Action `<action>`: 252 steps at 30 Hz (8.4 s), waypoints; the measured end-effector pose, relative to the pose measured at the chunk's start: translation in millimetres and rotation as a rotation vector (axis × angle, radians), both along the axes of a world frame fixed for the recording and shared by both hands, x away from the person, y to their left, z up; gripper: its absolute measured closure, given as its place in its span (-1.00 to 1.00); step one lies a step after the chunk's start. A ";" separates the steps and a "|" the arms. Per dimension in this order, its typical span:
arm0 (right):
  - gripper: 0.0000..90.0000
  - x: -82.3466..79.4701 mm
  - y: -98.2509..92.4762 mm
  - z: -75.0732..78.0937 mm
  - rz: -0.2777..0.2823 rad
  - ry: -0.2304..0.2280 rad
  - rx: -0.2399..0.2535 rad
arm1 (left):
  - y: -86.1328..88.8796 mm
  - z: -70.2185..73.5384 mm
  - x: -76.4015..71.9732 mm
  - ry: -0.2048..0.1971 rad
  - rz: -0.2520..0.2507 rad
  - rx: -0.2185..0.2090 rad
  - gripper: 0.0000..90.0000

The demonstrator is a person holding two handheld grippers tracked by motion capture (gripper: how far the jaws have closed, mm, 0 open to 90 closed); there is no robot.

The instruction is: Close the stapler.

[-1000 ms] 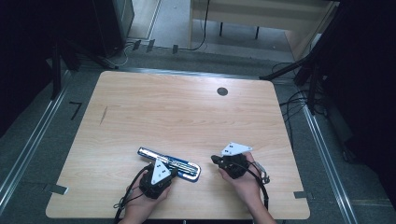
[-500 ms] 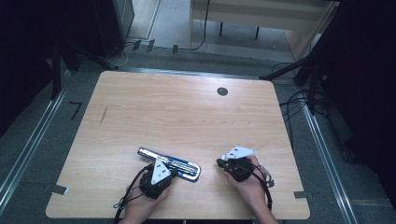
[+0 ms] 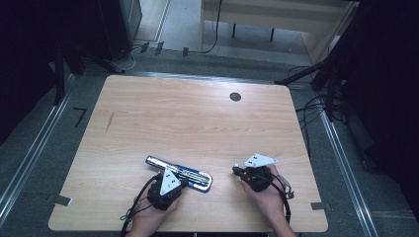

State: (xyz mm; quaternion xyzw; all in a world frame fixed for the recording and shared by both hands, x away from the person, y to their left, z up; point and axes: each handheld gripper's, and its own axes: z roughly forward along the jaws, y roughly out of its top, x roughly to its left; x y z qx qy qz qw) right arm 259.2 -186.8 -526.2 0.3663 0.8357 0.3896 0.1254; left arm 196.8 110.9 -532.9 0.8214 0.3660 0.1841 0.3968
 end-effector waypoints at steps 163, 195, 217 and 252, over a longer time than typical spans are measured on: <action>0.78 -15.7 38.1 32.0 0.149 -0.066 0.039 | 0.8 0.1 0.6 0.006 -0.003 -0.005 1.00; 0.78 -17.7 79.0 30.9 0.324 -0.081 -0.008 | 0.6 0.0 0.6 0.004 -0.003 -0.005 1.00; 0.78 -10.8 91.5 26.4 0.339 -0.053 -0.006 | 0.4 -0.1 0.5 0.004 -0.004 -0.007 1.00; 0.78 -5.0 91.3 22.8 0.368 -0.029 -0.016 | 0.6 0.0 0.7 0.006 -0.006 -0.006 1.00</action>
